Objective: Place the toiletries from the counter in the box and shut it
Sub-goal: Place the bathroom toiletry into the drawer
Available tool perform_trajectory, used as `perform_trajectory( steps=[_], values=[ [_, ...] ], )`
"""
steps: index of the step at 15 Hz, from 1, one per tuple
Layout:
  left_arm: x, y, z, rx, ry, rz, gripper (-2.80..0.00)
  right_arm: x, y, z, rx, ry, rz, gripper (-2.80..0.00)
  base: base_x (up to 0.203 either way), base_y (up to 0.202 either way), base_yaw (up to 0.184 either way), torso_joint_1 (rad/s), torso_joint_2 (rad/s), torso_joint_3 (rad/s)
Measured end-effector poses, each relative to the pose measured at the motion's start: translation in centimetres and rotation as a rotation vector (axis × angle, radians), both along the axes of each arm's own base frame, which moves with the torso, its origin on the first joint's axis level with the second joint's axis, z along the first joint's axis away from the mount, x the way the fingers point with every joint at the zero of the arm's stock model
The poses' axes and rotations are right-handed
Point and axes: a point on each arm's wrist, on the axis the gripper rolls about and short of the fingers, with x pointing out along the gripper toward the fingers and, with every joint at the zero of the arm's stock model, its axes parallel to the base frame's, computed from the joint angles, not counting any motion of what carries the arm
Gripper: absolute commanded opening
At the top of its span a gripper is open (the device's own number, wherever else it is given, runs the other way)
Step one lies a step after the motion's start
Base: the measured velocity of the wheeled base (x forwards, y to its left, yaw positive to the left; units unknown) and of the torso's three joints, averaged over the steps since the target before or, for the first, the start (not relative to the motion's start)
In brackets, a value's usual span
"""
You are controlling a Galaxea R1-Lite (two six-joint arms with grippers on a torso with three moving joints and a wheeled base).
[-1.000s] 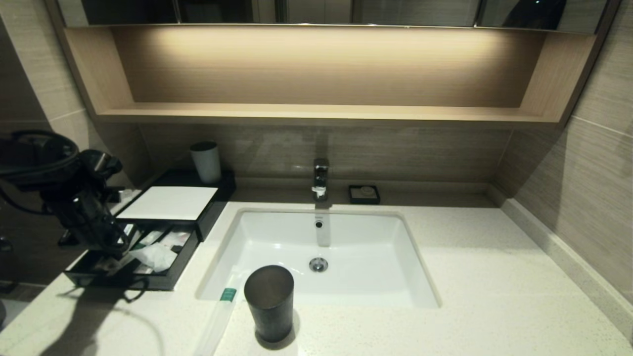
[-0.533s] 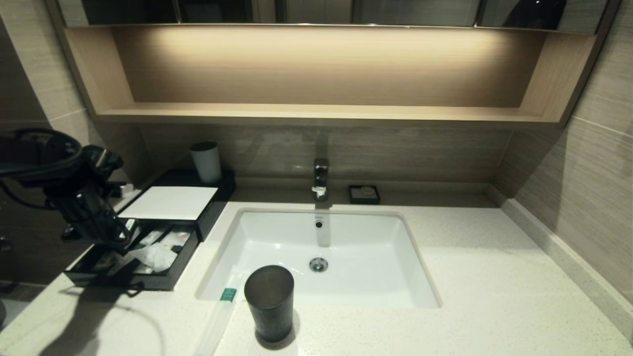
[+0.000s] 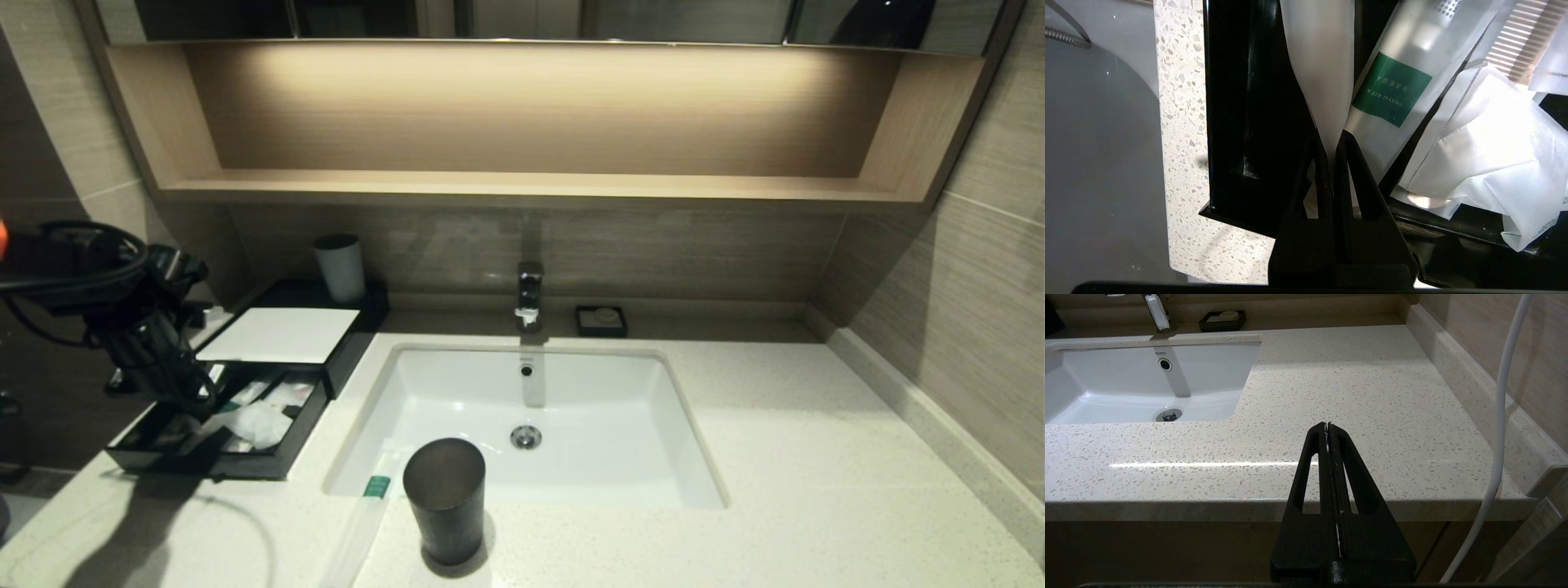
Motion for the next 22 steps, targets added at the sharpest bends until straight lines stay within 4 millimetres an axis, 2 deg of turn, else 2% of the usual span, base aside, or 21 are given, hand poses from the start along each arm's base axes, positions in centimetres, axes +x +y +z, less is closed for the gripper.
perform_trajectory(
  steps=[12,13,18,22],
  values=[
    [0.4,0.1,-0.1,0.031,-0.011,-0.069,-2.8,0.0,0.0,0.0,0.0,0.0,0.0,-2.8,0.0,0.0,0.0,0.0,0.0,0.0],
    [0.3,0.1,-0.1,0.03,-0.01,-0.069,0.0,0.0,0.0,0.0,0.0,0.0,0.0,-2.8,0.0,0.0,0.0,0.0,0.0,0.0],
    [0.2,0.0,0.4,0.033,-0.025,-0.068,0.0,0.0,0.0,0.0,-0.001,0.001,0.0,-2.8,0.0,0.0,0.0,0.0,0.0,0.0],
    [-0.3,-0.3,1.9,0.038,-0.066,-0.068,0.0,0.0,0.0,0.0,0.0,0.0,0.0,-2.8,0.0,0.0,0.0,0.0,0.0,0.0]
  ],
)
